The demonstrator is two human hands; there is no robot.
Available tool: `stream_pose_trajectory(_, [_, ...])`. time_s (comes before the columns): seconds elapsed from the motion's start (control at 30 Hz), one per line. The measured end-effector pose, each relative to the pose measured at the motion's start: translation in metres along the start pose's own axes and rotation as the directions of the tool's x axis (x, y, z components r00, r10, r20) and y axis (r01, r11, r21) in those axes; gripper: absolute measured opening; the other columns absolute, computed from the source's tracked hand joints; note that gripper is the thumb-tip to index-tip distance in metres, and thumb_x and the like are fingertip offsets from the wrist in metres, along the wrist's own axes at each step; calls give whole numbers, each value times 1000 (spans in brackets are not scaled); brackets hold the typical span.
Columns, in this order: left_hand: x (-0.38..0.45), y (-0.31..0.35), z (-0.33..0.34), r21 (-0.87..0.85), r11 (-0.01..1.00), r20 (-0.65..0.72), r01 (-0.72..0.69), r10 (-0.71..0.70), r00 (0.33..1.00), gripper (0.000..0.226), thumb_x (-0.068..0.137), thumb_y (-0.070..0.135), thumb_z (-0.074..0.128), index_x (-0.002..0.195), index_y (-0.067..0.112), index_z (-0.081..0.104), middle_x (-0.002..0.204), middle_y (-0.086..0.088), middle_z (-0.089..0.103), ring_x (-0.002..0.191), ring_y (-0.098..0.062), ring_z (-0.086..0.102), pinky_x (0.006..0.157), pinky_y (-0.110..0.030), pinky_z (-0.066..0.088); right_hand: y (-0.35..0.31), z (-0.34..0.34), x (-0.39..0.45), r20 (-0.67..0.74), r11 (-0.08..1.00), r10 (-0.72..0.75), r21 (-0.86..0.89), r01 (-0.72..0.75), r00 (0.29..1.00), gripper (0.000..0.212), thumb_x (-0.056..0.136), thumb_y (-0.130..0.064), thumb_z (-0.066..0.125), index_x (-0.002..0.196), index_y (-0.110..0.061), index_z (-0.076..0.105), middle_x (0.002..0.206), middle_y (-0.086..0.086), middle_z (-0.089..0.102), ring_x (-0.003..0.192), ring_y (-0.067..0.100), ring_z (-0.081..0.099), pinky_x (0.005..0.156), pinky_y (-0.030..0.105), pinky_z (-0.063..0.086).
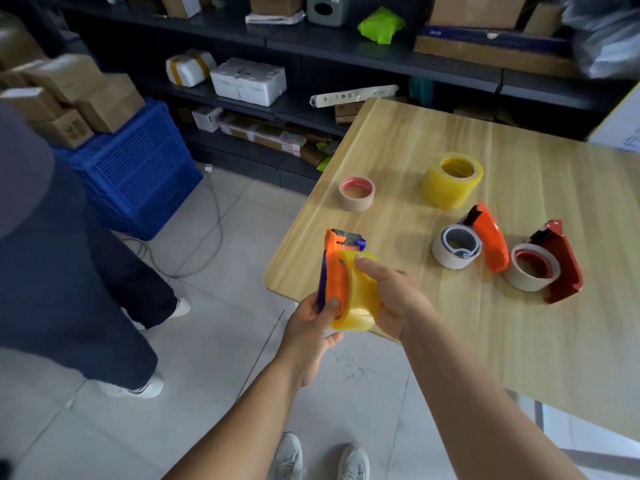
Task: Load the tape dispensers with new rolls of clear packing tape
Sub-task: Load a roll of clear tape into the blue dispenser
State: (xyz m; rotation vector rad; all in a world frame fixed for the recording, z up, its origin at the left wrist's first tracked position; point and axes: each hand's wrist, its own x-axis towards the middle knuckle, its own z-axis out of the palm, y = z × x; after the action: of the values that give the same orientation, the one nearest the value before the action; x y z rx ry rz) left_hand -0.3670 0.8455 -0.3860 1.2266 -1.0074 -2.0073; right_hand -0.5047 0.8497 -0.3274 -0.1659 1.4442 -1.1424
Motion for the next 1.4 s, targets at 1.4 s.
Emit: stream_pose_trajectory(1.4, [86, 13, -26, -182, 952, 79, 248, -237, 968, 29, 97, 42, 41, 105, 20, 57, 105, 1, 65, 131, -27, 47, 112, -37, 30, 11, 34, 109, -92, 959, 11, 283, 16, 996, 72, 78, -35, 77, 139, -14, 44, 124, 13, 62, 103, 33, 66, 75, 49, 58])
